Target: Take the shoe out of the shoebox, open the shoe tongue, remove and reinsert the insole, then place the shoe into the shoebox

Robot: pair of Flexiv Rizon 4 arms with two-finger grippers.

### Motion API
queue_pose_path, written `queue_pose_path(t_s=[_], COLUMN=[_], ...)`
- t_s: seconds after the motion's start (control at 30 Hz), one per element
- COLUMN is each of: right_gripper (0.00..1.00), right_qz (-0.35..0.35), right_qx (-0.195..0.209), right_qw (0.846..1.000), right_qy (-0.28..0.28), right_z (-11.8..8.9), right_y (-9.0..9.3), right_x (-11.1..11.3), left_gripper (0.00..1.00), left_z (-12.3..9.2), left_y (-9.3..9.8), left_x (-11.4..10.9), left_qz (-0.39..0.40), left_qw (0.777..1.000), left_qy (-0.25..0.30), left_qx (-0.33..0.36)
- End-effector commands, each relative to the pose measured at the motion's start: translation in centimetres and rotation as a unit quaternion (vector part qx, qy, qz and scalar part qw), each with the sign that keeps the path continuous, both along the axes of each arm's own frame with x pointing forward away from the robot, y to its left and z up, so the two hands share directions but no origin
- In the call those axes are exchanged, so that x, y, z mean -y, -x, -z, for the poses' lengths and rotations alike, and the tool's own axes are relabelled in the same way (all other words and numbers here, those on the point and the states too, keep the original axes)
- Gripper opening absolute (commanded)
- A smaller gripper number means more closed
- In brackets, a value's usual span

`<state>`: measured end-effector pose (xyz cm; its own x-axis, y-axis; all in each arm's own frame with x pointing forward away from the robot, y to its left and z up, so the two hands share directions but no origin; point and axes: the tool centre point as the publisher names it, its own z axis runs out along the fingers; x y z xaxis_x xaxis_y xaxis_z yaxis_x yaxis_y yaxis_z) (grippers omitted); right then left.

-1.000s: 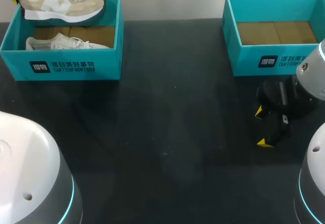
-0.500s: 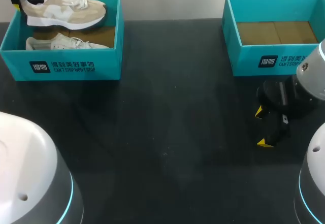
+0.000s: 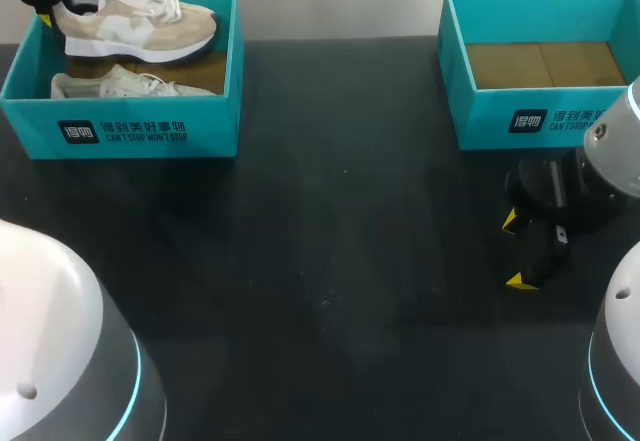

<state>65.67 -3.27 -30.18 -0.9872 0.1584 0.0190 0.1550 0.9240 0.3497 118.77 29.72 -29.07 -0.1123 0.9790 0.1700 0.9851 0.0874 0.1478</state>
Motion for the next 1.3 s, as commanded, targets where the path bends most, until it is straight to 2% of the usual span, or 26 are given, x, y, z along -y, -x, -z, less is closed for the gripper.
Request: queue_pose_path(t_s=[0.03, 0.43, 1.3], right_gripper=[1.0, 1.0, 1.0], right_qz=[0.001, 0.001, 0.001], right_qx=[0.001, 0.001, 0.001], right_qw=[1.0, 1.0, 1.0], right_qy=[0.001, 0.001, 0.001], right_z=[0.1, 0.1, 0.1], right_y=[0.1, 0.1, 0.1], right_x=[-0.1, -0.1, -0.1], left_gripper=[0.0, 0.0, 0.0], left_z=[0.8, 3.3, 5.9], left_y=[-0.5, -0.6, -2.9], left_x=[-0.3, 0.4, 1.6], left_qz=[-0.001, 0.0, -0.013], left_qw=[1.0, 1.0, 1.0], left_qy=[0.002, -0.004, 0.009], left_qx=[0.0, 0.002, 0.001])
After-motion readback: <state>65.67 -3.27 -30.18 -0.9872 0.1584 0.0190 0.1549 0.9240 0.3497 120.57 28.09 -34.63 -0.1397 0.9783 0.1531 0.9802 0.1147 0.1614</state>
